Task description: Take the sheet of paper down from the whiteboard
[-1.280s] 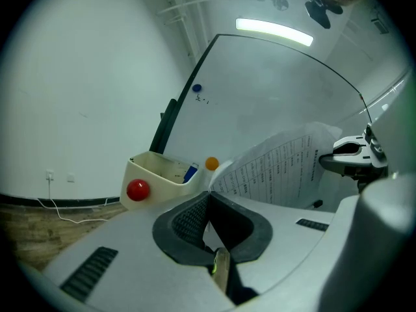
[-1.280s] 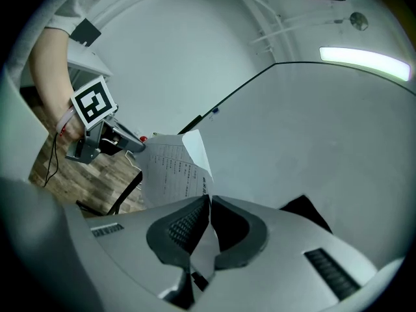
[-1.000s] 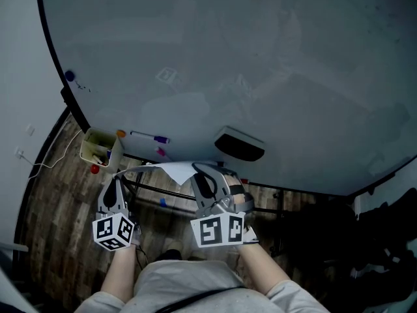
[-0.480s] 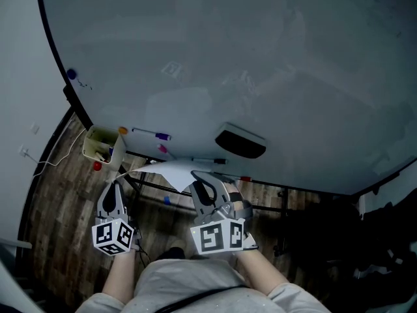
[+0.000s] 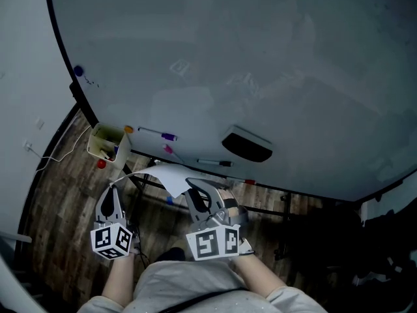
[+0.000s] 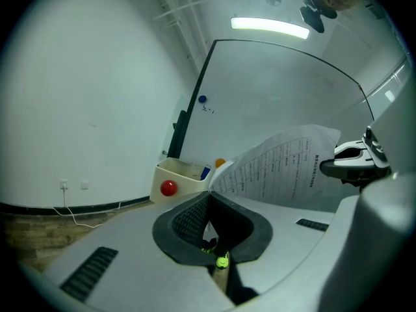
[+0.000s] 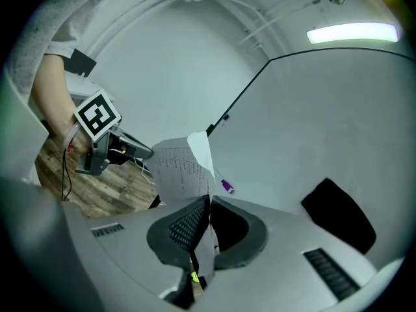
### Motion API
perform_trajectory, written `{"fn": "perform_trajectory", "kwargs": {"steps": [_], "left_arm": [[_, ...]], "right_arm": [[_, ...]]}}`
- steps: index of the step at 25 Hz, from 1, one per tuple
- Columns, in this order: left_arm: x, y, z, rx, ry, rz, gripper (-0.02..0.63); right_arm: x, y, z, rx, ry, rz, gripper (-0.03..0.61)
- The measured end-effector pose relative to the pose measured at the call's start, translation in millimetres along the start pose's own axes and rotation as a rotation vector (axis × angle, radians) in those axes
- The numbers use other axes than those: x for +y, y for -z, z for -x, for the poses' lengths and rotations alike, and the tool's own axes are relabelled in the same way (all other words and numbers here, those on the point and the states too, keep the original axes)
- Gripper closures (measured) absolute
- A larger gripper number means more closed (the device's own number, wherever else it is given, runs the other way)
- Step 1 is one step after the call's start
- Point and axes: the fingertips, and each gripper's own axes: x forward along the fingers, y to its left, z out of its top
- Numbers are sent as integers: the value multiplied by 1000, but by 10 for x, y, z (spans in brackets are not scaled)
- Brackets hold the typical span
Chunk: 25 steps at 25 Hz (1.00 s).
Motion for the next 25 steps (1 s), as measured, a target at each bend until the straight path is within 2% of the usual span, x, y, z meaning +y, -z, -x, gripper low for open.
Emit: {"fn": "perform_trajectory", "kwargs": {"steps": [5,10,16,25], "left_arm": [[41,38,14,13,-5,-1,598],[-49,115,-43,30,26,-5,598],[-284,225,-140,55,101,-26,598],[-704,380,-300,95,223,-32,598]], "right_arm": [[65,102,-27,31,-18,-32,555],[62,300,-12,80,-9,-92,555],[13,599,74,130,26,-300,557],[-76,904,237,181,105,-398,558]]}}
